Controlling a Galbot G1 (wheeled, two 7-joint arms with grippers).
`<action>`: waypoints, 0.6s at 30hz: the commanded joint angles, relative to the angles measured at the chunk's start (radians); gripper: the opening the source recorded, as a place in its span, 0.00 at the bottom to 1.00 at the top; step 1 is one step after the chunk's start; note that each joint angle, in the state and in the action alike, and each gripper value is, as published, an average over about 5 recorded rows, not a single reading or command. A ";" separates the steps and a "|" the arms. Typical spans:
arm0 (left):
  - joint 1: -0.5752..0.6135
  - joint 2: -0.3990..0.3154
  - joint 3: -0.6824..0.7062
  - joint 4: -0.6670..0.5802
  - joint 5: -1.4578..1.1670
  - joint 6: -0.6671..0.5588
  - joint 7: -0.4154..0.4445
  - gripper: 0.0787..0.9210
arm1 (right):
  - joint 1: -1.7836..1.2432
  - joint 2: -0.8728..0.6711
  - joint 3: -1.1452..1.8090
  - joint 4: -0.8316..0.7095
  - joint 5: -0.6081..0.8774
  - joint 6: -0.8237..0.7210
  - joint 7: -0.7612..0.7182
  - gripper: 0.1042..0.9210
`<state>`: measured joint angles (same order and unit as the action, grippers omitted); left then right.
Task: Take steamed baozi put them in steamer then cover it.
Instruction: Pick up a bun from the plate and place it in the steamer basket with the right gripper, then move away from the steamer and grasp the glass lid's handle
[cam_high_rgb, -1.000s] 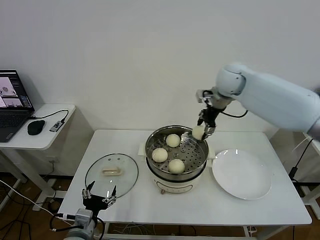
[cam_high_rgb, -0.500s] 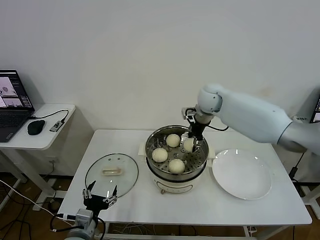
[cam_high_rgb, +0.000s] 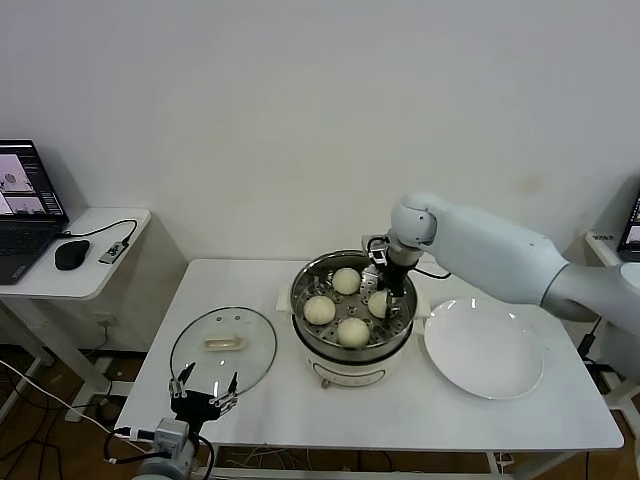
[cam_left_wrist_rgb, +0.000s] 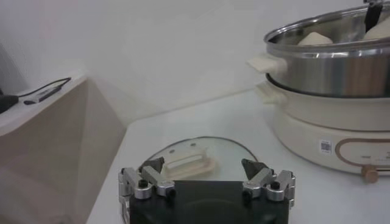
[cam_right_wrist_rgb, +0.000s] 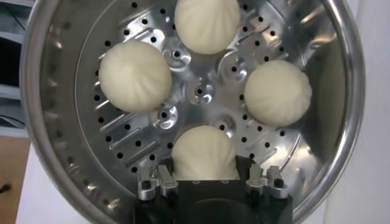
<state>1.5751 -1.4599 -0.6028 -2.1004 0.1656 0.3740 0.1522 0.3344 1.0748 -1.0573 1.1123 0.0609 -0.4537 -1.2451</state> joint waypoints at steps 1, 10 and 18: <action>0.000 0.002 -0.001 0.000 0.000 0.000 0.001 0.88 | 0.005 -0.033 0.013 0.030 0.038 -0.010 0.009 0.74; -0.011 0.004 -0.002 -0.008 -0.008 -0.003 0.002 0.88 | 0.095 -0.207 0.129 0.156 0.156 -0.009 0.007 0.88; -0.032 0.003 -0.010 0.012 -0.071 -0.039 -0.035 0.88 | -0.134 -0.458 0.521 0.329 0.464 0.078 0.460 0.88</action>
<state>1.5507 -1.4553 -0.6124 -2.1006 0.1356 0.3550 0.1387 0.3439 0.8482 -0.8509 1.2892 0.2664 -0.4483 -1.1251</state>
